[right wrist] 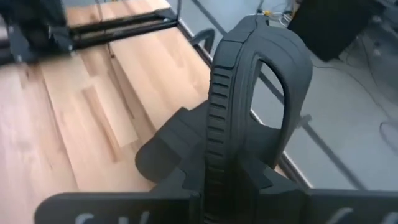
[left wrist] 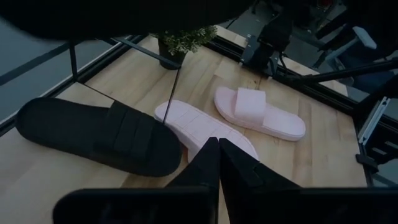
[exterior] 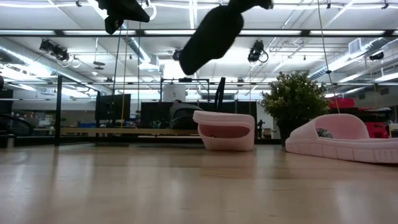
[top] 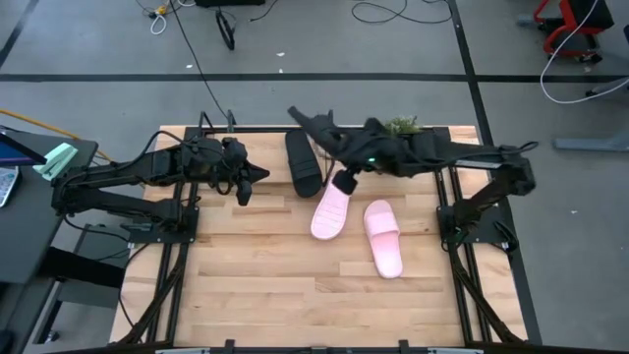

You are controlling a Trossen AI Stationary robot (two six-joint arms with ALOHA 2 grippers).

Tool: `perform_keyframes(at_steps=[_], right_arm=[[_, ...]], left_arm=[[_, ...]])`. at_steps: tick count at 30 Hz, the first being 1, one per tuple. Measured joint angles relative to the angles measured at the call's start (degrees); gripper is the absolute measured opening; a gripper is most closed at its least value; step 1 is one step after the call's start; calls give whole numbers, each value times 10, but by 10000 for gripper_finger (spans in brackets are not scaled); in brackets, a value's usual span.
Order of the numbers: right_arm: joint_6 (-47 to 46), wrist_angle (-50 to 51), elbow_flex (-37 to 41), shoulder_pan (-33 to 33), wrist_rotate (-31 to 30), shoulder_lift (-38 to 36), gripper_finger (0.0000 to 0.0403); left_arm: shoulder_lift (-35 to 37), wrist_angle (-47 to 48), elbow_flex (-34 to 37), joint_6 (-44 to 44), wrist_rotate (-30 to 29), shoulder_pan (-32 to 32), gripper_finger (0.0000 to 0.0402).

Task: Pick and place slides into the shelf
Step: Put the black slipper onto the shelf

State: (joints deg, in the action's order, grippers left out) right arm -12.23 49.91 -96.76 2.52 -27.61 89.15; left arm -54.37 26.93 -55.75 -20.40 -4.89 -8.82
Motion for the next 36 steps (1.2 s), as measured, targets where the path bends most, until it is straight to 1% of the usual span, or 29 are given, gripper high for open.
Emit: perform_keyframes(at_steps=[3, 6, 11, 14, 16, 20, 24, 30, 36], right_arm=[[31, 31, -52, 0, -2, 48, 45], [57, 52, -101, 3, -20, 93, 45], [92, 81, -169, 5, -32, 153, 45], [128, 89, -194, 5, -32, 178, 45], [150, 101, -207, 4, -43, 192, 45], [178, 123, -211, 7, -49, 214, 45], [187, 129, -211, 13, -49, 232, 45], [185, 107, -211, 19, -39, 245, 45], [178, 70, -211, 19, -13, 245, 45]], left_arm=[[0, 8, 0, 0, 0, 0, 8], [0, 25, 0, 1, -3, 0, 12], [0, 50, 0, 0, -43, 0, 19], [0, 52, 0, 1, -75, 0, 14], [0, 53, 0, 2, -86, 0, 10], [0, 63, 0, 16, -87, 0, 9], [0, 79, 0, 17, -92, -1, 19], [0, 98, 0, 18, -119, -1, 29], [0, 89, 0, 89, -129, -14, 28]])
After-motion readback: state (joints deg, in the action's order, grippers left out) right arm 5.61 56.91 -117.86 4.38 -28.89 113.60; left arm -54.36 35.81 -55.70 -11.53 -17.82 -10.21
